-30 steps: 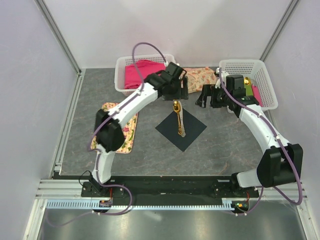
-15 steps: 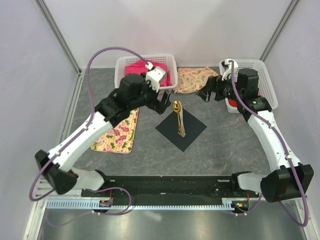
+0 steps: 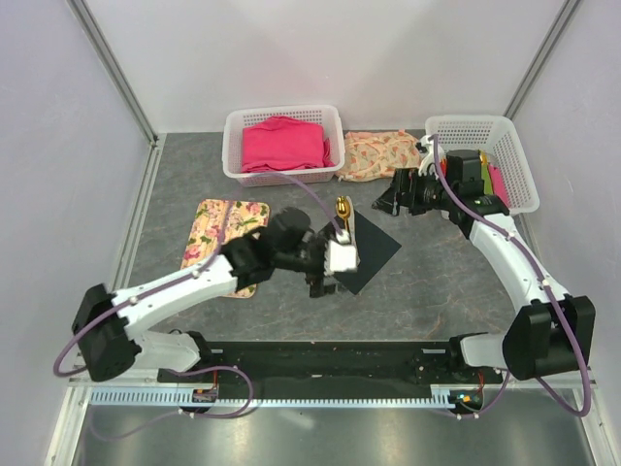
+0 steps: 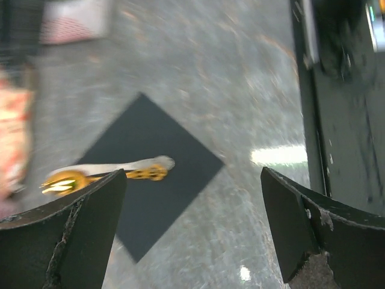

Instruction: Place the utensils on the paper napkin and roll it up

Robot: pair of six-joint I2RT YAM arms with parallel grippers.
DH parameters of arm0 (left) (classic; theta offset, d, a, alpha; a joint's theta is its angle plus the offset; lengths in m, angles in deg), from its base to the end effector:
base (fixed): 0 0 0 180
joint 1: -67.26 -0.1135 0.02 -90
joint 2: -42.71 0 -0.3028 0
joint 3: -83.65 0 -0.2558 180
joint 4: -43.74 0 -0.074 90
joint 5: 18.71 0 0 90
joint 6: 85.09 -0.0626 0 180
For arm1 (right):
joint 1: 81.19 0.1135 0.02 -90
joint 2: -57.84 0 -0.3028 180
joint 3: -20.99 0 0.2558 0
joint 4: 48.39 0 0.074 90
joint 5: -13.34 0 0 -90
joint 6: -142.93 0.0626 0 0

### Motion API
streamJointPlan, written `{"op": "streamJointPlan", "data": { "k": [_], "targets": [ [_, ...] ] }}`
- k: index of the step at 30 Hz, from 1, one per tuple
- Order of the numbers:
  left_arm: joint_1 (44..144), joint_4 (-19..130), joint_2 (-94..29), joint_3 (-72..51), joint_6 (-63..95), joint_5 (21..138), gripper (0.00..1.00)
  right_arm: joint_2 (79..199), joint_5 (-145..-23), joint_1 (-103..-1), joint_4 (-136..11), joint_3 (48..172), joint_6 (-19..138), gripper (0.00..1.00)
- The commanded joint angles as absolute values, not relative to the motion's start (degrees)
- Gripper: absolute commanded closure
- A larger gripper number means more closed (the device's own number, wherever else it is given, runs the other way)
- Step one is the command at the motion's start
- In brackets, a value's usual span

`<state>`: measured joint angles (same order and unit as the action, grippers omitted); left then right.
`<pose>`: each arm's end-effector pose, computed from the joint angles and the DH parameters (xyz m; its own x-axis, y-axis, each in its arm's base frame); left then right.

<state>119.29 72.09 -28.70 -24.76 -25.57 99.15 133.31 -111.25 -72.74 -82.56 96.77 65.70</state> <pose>0.1574 -0.2492 0.3402 0.2318 0.4319 -0.8716 0.9664 0.0001 0.2570 0.2955 0.0798 0.3381 -0.6673 0.0848 -0.7399 -0.4509 0.7447 0.4920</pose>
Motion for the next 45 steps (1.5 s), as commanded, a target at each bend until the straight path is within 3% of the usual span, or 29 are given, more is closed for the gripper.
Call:
{"op": "streamJointPlan", "data": {
  "k": [1, 6, 10, 18, 38, 45],
  "targets": [
    [125.8, 65.2, -34.4, -30.6, -38.3, 93.9, 0.06, 133.0, -113.3, -72.8, -81.1, 95.2, 65.5, 0.02],
    [129.0, 54.7, -40.5, -35.8, -43.9, 89.1, 0.23, 134.0, -113.6, -72.8, -81.8, 94.3, 65.5, 0.02],
    [129.0, 50.0, -46.7, -36.1, -44.3, 87.7, 0.48, 134.9, -113.6, -72.9, -82.4, 94.3, 65.9, 0.02],
    [129.6, 43.1, -54.4, -37.2, -49.1, 85.8, 0.60, 136.3, -114.8, -74.0, -83.1, 95.8, 67.1, 0.02],
    [129.7, 40.6, -60.0, -39.3, -53.5, 83.9, 0.71, 139.1, -116.9, -76.7, -83.3, 96.8, 68.5, 0.02],
    [129.7, 42.2, -57.0, -40.0, -52.0, 85.0, 0.95, 138.5, -117.5, -76.6, -83.2, 96.2, 68.6, 0.02]
  ]
}}
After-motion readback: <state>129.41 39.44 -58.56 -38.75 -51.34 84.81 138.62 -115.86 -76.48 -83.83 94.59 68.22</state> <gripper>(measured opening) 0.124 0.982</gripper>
